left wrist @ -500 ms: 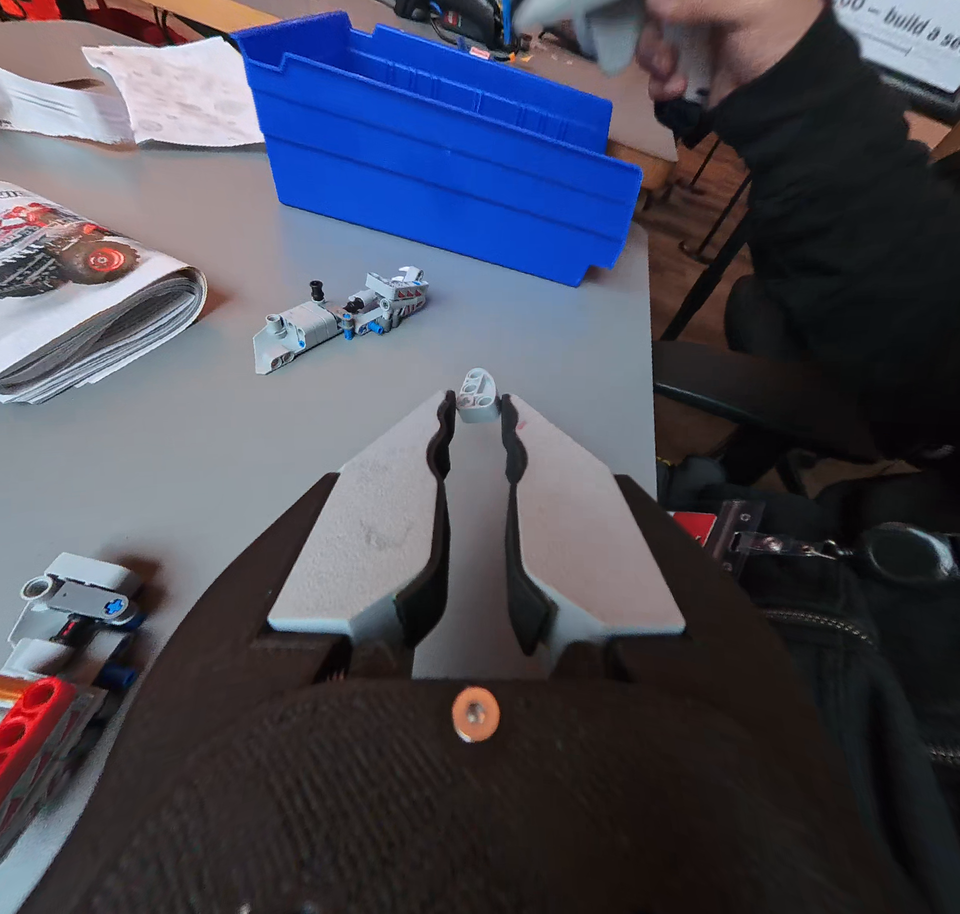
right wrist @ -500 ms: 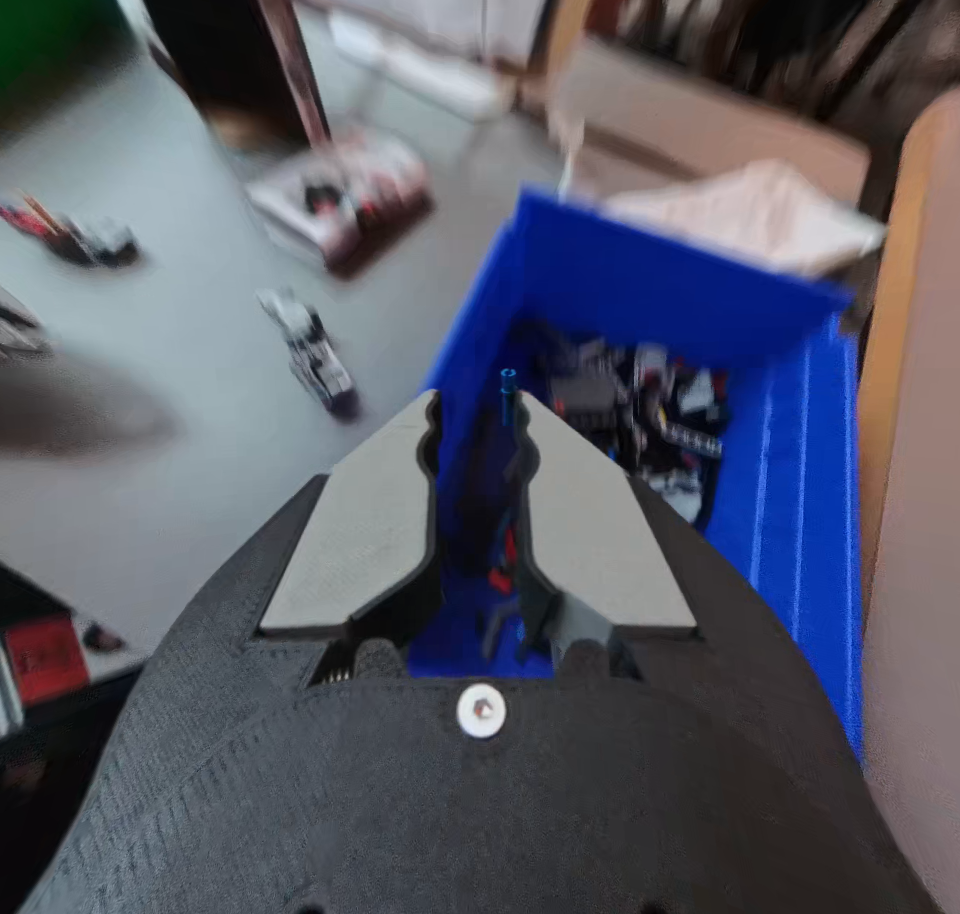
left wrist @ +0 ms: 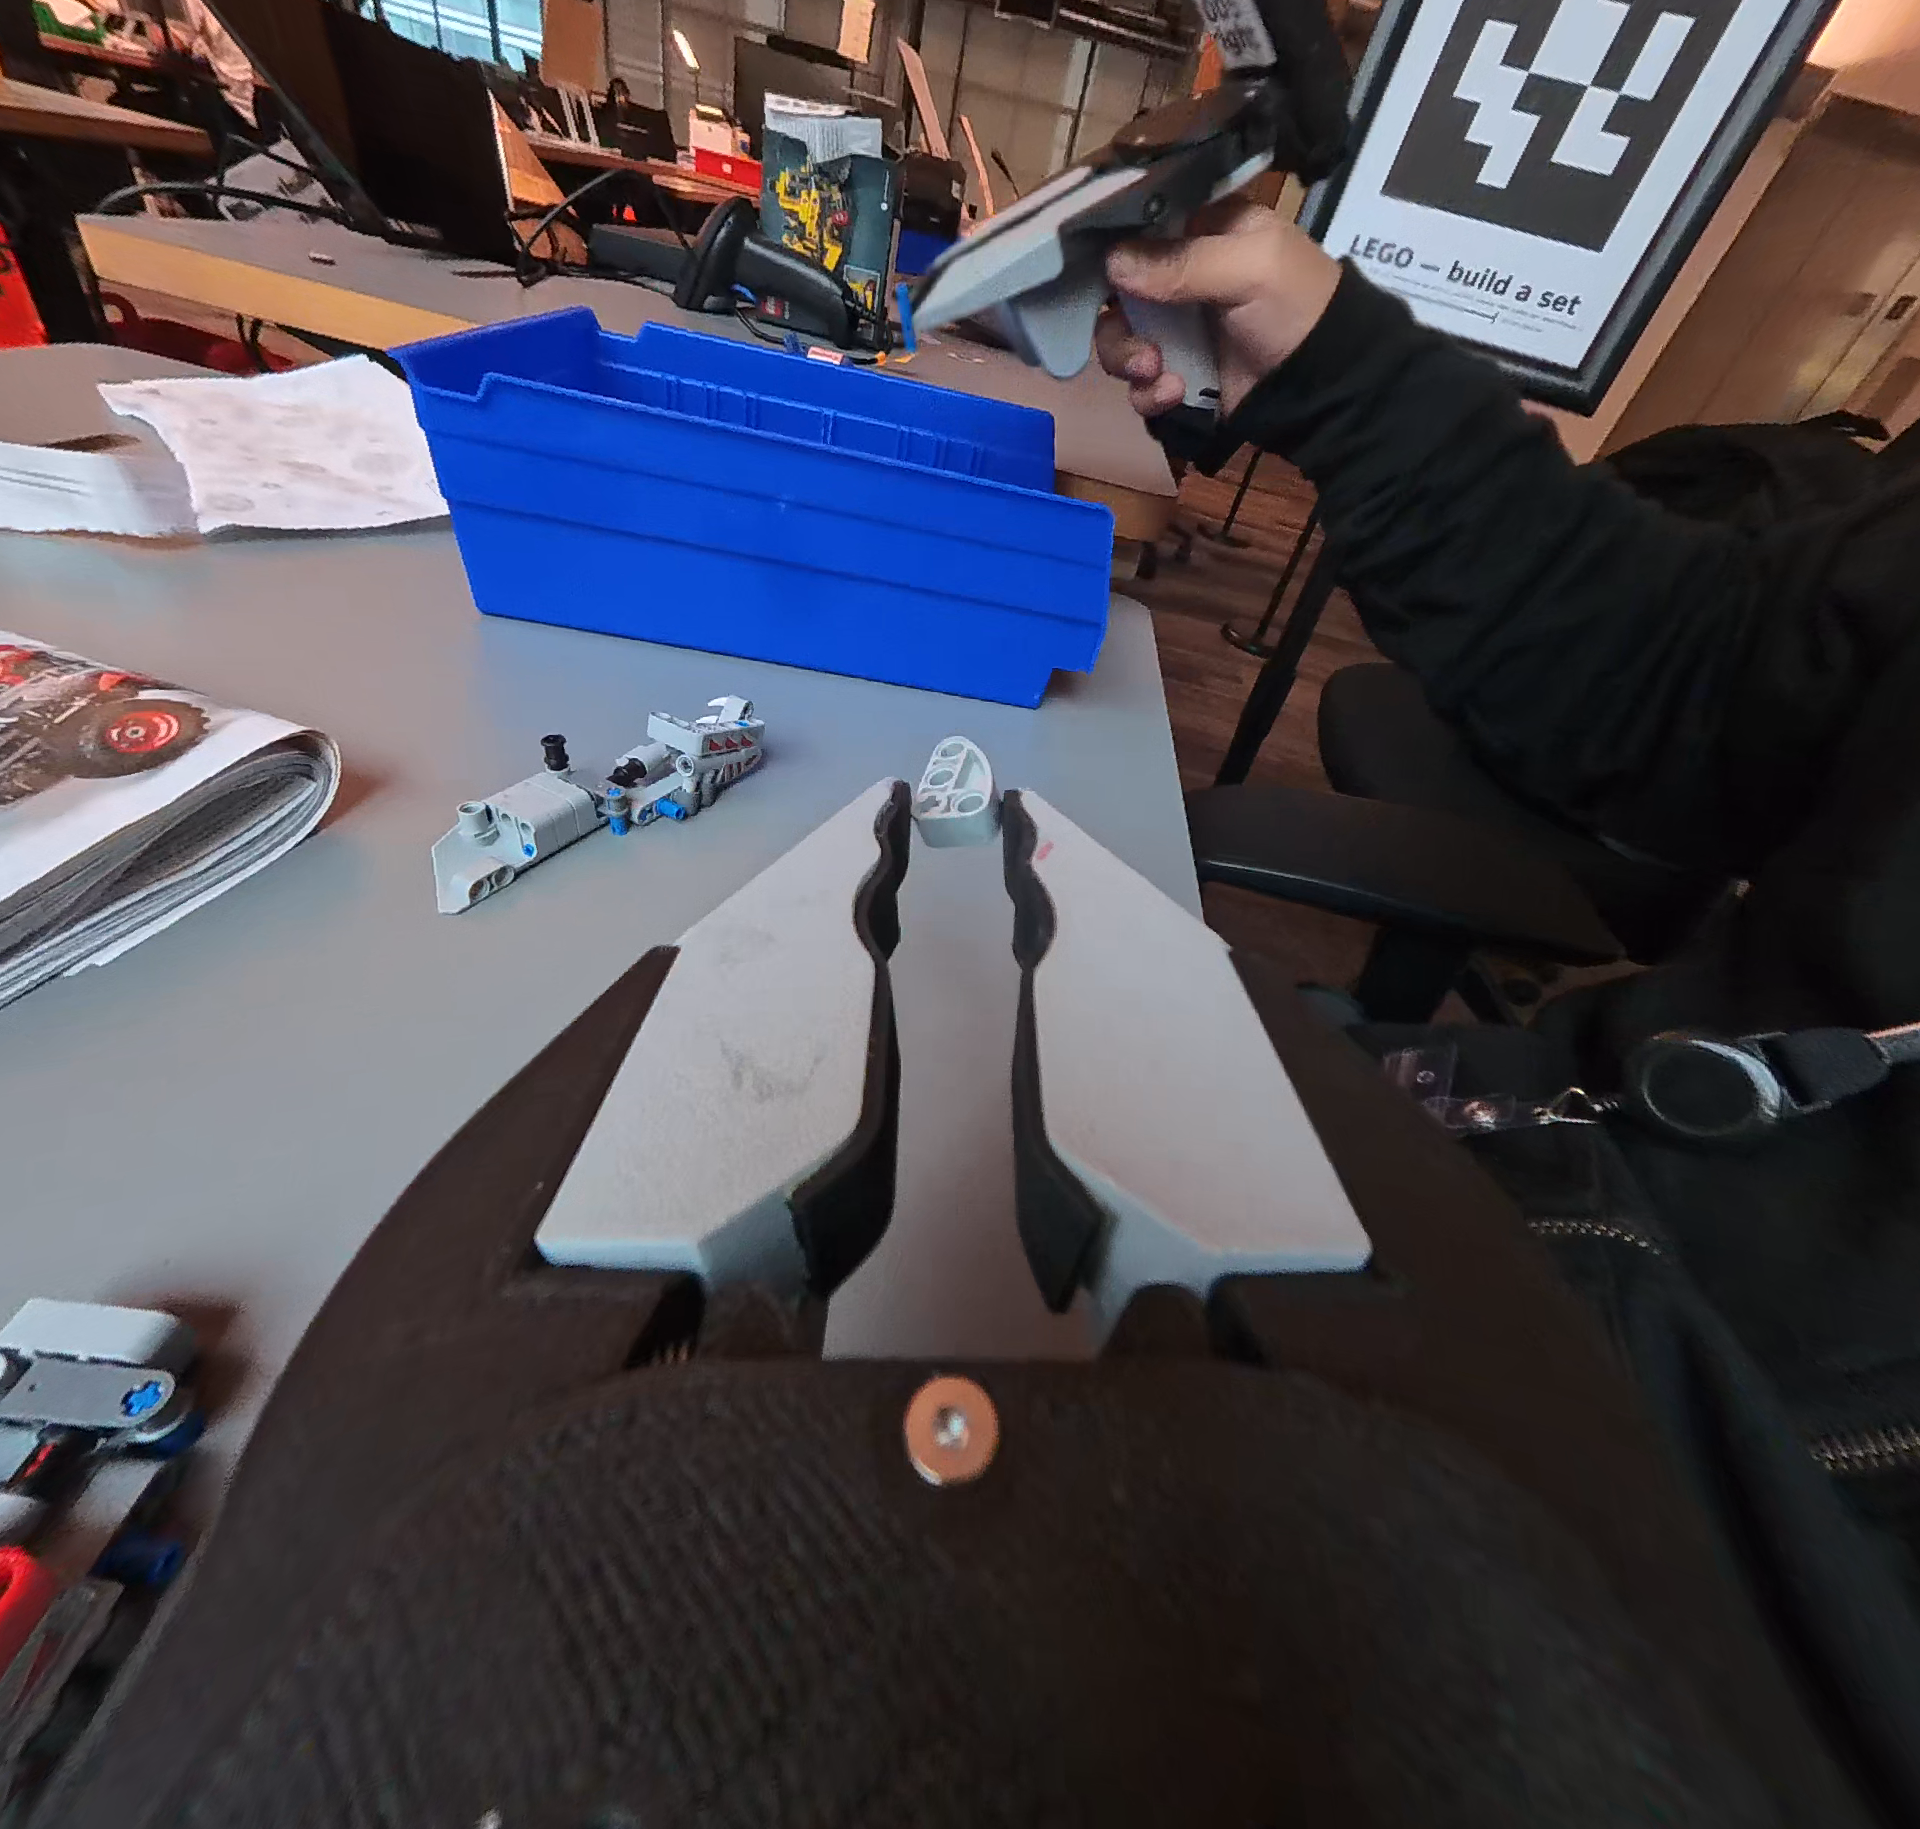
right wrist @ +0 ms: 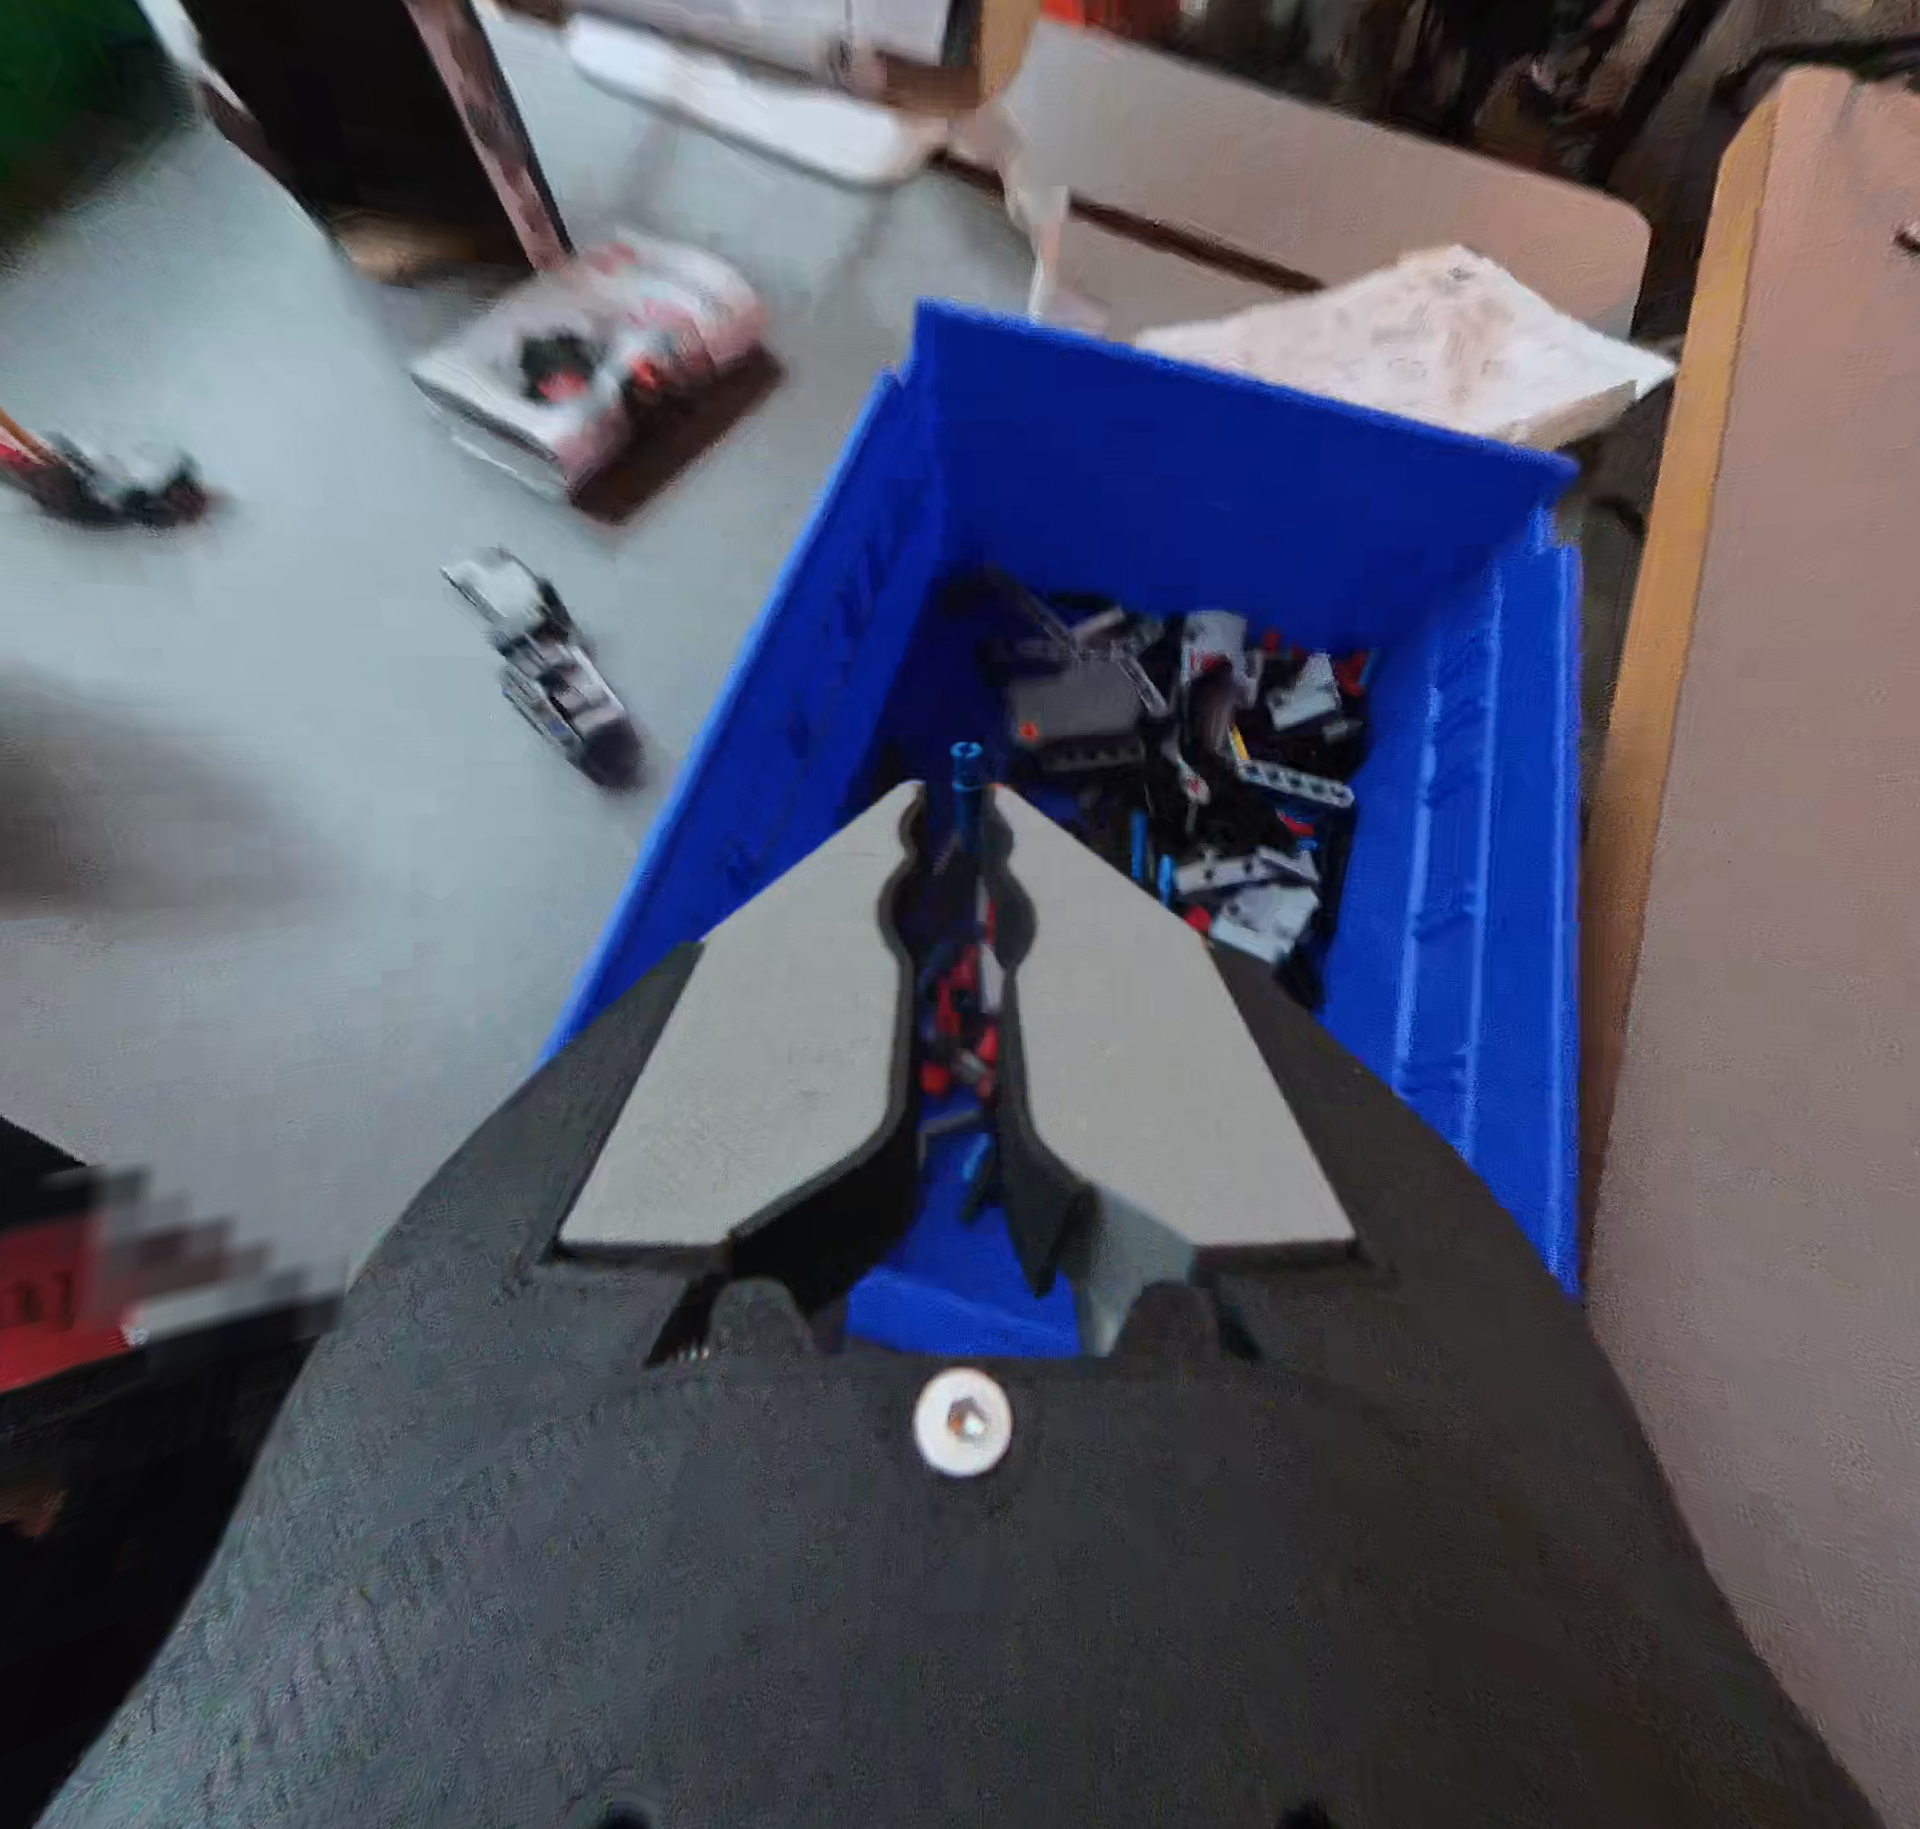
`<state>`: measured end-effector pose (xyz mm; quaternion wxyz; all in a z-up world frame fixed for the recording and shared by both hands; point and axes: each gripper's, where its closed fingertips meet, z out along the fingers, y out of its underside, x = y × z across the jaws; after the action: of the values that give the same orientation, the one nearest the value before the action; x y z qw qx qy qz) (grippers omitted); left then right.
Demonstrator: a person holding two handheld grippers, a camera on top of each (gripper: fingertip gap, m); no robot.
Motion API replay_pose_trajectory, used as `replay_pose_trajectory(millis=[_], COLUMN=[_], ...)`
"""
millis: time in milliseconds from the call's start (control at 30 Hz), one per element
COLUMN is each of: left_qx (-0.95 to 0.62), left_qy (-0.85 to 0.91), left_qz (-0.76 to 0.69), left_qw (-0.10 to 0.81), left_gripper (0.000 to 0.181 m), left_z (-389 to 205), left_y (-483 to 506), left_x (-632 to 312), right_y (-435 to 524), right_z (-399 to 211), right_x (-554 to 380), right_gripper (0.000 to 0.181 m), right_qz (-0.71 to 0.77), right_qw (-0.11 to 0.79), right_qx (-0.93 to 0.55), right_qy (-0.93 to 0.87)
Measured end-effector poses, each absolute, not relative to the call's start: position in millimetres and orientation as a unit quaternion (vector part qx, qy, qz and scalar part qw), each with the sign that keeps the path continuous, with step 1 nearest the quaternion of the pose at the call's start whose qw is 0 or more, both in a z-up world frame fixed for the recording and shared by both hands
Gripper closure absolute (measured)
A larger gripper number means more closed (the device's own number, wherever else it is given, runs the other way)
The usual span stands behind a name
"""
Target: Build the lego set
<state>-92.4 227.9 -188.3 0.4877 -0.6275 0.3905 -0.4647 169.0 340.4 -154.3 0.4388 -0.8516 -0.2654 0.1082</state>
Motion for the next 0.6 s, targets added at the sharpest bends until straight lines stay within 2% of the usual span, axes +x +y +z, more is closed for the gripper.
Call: replay_pose_trajectory(millis=[33,100,133,167,200,233,300,433,500,567,600], left_qx=[-0.627,-0.628,-0.626,-0.625,-0.624,-0.625,-0.629,-0.629,-0.629,-0.629,-0.629], left_qy=[0.392,0.393,0.394,0.394,0.393,0.393,0.393,0.391,0.390,0.390,0.391], left_qz=[-0.465,-0.465,-0.465,-0.464,-0.463,-0.462,-0.461,-0.463,-0.464,-0.463,-0.463], left_qw=[0.487,0.485,0.486,0.490,0.492,0.491,0.487,0.487,0.487,0.487,0.486], left_gripper=[0.166,0.166,0.166,0.166,0.166,0.166,0.166,0.166,0.166,0.166,0.166], left_z=[-188,-189,-189,-188,-187,-188,-189,-189,-189,-189,-189], left_y=[228,227,227,227,227,227,228,228,229,229,229], left_x=[-92,-92,-92,-92,-92,-92,-91,-92,-92,-92,-91], right_y=[340,331,329,329,330,331,334,313,303,287,275], right_z=[-173,-196,-183,-156,-137,-134,-151,-158,-183,-235,-255], right_x=[177,171,158,147,148,157,178,187,200,218,223], right_gripper=[0.157,0.155,0.154,0.157,0.169,0.164,0.109,0.112,0.113,0.120,0.116], right_qz=[0.081,0.170,0.266,0.354,0.389,0.378,0.324,0.362,0.322,0.265,0.254], right_qw=[0.398,0.303,0.308,0.357,0.401,0.419,0.416,0.407,0.388,0.304,0.252], right_qx=[-0.871,-0.901,-0.885,-0.840,-0.809,-0.809,-0.841,-0.828,-0.849,-0.902,-0.920], right_qy=[-0.276,-0.259,-0.226,-0.204,-0.184,-0.168,-0.123,-0.131,-0.157,-0.158,-0.160])
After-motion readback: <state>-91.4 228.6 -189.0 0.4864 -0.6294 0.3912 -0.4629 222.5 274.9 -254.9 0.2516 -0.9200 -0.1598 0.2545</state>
